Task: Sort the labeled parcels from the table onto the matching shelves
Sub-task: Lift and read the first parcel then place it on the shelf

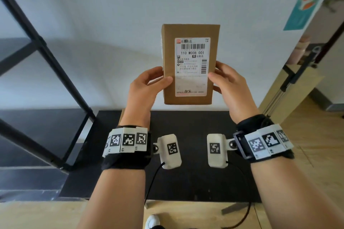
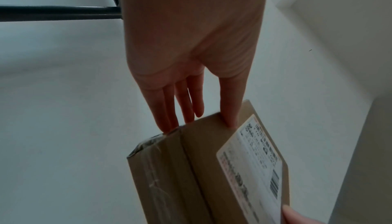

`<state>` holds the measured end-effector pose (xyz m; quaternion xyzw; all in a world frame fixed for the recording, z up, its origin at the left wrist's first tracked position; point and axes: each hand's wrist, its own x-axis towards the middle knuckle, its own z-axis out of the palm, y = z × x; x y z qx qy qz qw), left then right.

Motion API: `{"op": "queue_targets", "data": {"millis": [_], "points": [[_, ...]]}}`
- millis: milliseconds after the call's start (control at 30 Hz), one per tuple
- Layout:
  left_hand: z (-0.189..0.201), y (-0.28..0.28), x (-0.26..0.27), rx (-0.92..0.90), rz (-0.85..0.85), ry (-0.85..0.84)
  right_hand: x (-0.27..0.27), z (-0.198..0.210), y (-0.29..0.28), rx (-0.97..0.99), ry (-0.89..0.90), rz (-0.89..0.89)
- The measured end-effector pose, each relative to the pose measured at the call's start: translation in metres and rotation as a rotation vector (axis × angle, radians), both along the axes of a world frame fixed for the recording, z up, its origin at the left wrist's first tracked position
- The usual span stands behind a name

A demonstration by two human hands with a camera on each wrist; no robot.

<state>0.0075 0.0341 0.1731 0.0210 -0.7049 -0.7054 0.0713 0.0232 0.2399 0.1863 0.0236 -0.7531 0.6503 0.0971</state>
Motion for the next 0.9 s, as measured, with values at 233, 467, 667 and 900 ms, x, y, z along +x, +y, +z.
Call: {"op": "queue_targets", "data": {"millis": [233, 467, 667, 900], "points": [[0.008, 0.000, 0.004, 0.003, -0.017, 0.050, 0.000, 0.010, 0.003, -0.027, 0.037, -0.006], [0.012, 0.002, 0.007, 0.003, -0.031, 0.058, 0.003, 0.013, 0.007, -0.019, 0.047, -0.007], [0.015, 0.005, 0.007, -0.010, -0.030, 0.057, 0.003, 0.014, 0.008, -0.012, 0.036, -0.018], [0.015, 0.007, 0.005, -0.008, -0.019, 0.043, 0.004, 0.016, 0.009, 0.006, 0.010, -0.033]]}}
